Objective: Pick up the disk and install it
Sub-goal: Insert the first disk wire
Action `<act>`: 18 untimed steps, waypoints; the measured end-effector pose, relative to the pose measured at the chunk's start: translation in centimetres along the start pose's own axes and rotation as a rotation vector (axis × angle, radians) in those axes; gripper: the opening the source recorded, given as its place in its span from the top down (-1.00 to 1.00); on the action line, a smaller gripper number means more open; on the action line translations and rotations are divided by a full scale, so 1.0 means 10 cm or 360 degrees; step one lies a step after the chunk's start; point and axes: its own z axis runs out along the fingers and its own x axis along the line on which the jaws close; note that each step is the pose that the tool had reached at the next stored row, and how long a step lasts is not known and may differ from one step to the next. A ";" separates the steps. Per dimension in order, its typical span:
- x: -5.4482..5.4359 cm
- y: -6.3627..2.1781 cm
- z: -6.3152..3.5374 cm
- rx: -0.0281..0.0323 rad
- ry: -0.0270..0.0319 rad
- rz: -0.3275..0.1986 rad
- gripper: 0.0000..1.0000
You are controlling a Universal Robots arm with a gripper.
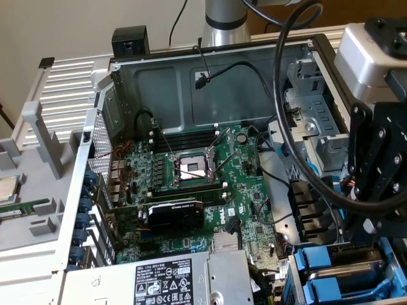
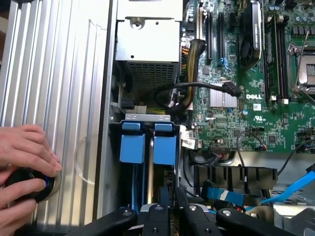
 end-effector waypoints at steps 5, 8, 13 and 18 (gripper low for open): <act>0.00 -0.020 0.002 -0.00044 -0.00010 0.0007 0.66; 0.00 -0.027 0.005 -0.00117 -0.00020 0.0012 0.66; 0.00 -0.036 0.006 -0.00207 -0.00037 0.0022 0.66; 0.00 -0.052 0.004 -0.00218 -0.00049 0.0028 0.66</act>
